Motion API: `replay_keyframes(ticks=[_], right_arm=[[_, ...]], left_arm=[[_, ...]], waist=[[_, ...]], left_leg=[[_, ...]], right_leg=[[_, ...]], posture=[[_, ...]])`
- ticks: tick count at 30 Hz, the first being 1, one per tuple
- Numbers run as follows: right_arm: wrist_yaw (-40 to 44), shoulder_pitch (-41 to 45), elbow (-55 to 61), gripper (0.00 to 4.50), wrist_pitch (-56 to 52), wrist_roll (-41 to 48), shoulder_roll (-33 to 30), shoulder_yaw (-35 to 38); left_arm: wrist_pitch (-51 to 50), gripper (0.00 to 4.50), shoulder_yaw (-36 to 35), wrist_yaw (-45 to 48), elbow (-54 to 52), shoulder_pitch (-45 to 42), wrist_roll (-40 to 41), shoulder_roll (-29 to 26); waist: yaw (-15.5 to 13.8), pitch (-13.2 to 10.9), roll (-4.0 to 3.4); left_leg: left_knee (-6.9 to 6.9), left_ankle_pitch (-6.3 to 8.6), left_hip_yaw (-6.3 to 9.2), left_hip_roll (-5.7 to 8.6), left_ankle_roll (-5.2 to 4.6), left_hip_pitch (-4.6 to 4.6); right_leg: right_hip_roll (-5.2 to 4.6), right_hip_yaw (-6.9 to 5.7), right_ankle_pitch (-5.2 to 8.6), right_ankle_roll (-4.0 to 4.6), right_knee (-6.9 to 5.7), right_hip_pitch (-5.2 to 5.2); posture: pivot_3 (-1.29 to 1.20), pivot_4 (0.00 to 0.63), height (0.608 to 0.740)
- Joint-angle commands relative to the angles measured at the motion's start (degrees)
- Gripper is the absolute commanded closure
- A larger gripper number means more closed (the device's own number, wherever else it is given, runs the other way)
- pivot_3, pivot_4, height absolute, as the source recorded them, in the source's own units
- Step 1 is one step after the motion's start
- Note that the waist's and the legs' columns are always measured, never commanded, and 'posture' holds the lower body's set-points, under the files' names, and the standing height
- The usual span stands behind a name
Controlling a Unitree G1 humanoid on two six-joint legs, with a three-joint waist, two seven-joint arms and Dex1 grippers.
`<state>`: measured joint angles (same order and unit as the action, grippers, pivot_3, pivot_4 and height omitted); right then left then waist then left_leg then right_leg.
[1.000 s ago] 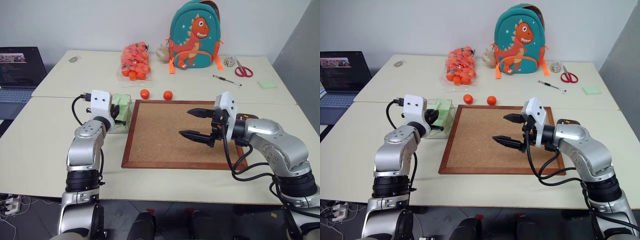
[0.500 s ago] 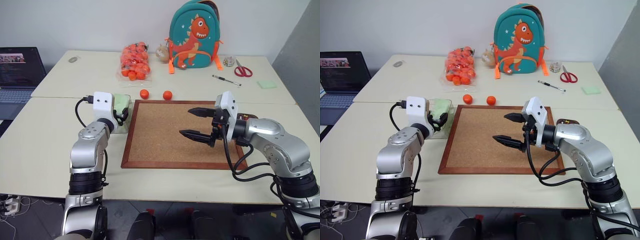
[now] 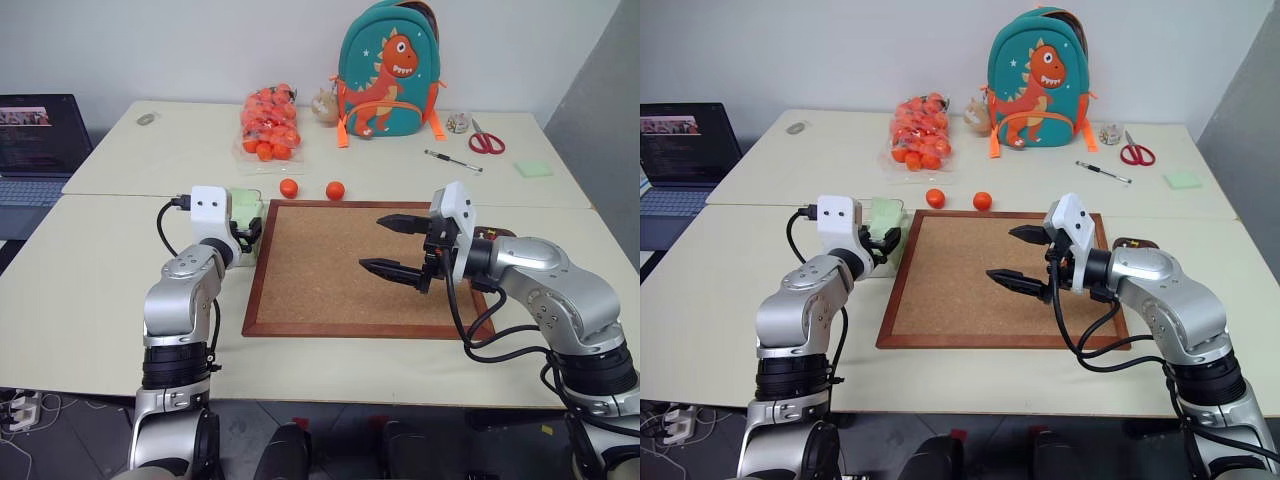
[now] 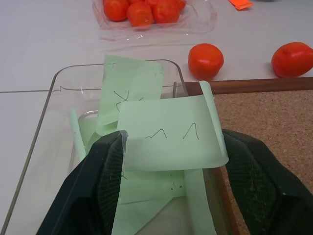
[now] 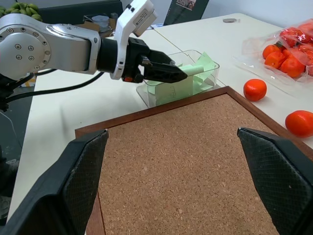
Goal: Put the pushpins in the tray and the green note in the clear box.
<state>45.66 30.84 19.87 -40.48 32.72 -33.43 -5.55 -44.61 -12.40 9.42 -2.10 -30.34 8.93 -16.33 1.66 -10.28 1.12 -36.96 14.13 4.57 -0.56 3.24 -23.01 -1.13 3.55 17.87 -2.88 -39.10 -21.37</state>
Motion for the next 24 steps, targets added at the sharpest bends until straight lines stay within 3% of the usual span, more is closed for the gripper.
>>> replay_keyframes(ticks=[1, 8, 12, 24], right_arm=[[-0.1, 0.5, 1.7, 0.00, 0.4, 0.4, -0.4, 1.9], [0.3, 0.4, 1.3, 0.00, 0.9, 0.1, -0.4, 1.7], [0.6, 0.2, 1.0, 0.00, 1.3, -0.1, -0.5, 1.8], [0.3, -1.1, 1.5, 0.00, 1.7, 0.2, -0.5, 2.5]], left_arm=[[-2.1, 1.32, -2.9, -2.1, -1.9, -1.4, 2.0, 0.8], [-3.9, 1.32, -5.0, -3.8, -0.3, -2.4, 3.2, 0.4], [0.0, 1.32, -5.2, -4.4, -0.7, -2.8, 3.0, 0.4], [8.0, 1.32, 0.3, 0.7, -6.4, 1.0, 0.9, -4.1]], waist=[[0.0, 0.0, 0.00], [0.0, 0.0, 0.00], [0.0, 0.0, 0.00], [0.0, 0.0, 0.01]], left_leg=[[0.00, 0.00, -0.01, 0.00, 0.00, 0.00], [0.00, 0.00, 0.00, 0.01, 0.00, 0.00], [0.00, 0.00, 0.00, 0.00, 0.00, 0.00], [0.02, 0.00, -0.01, 0.00, 0.01, 0.00]], right_leg=[[0.00, 0.00, 0.00, 0.00, 0.00, 0.00], [0.01, 0.00, 0.00, 0.00, 0.00, 0.00], [0.01, -0.01, 0.00, 0.00, 0.00, -0.01], [0.01, 0.00, 0.00, 0.00, 0.02, 0.00]], posture=[[0.00, 0.150, 0.740], [0.00, 0.150, 0.740], [0.00, 0.150, 0.740], [0.00, 0.150, 0.740]])
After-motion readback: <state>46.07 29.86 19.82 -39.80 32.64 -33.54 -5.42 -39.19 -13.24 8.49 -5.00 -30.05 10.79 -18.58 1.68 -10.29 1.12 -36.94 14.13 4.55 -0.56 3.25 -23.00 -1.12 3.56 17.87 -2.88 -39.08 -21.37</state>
